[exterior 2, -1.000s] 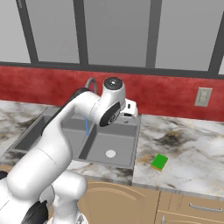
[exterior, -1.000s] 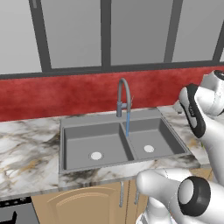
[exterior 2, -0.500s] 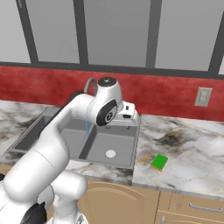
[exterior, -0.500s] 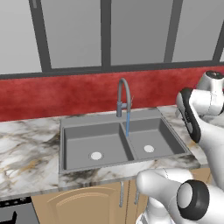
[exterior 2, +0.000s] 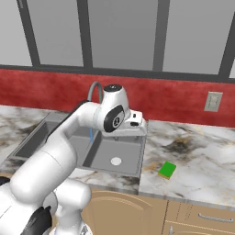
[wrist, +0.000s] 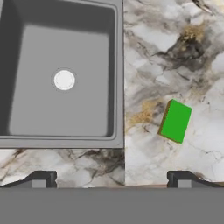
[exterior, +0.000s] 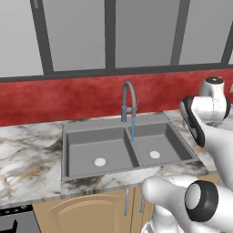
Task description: Soak the sponge with water for a few seconds and then drop it inside the sink.
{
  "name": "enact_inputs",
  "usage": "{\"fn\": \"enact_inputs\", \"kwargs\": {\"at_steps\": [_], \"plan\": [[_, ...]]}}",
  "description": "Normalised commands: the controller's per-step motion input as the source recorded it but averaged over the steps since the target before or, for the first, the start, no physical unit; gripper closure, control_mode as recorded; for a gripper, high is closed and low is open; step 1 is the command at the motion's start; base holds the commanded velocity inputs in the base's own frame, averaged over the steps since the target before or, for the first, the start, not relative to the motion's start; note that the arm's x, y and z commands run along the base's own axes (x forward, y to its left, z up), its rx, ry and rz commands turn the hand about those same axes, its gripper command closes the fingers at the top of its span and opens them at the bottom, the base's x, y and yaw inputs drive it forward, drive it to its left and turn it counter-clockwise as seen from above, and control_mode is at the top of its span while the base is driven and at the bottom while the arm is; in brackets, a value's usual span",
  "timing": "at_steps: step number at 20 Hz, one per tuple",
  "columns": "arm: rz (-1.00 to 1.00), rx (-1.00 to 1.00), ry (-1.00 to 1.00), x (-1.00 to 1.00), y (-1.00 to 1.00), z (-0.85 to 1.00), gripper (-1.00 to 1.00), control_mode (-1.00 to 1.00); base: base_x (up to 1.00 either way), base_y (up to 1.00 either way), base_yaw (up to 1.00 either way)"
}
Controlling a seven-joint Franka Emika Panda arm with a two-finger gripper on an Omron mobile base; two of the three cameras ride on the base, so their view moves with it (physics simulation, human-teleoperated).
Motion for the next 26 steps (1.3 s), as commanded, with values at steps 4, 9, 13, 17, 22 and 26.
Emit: {"fn": "enact_inputs", "kwargs": {"at_steps": [4,9,13,17,22,26], "plan": [[0.0,0.0,0.09,0.05,-0.33,-0.37,-1.0,-1.0,0.0,0.0,0.0],[-0.02,0.01,0.11,0.0,-0.41,-0.21,-1.0,-1.0,0.0,0.0,0.0],[-0.07,0.0,0.15,0.0,-0.45,-0.08,-1.0,-1.0,0.0,0.0,0.0],[-0.1,0.01,0.13,0.0,-0.42,-0.09,-1.0,-1.0,0.0,0.0,0.0],[-0.12,0.03,0.08,0.0,-0.4,-0.12,-1.0,-1.0,0.0,0.0,0.0],[-0.13,0.08,0.02,0.0,-0.37,-0.1,-1.0,-1.0,0.0,0.0,0.0]]}}
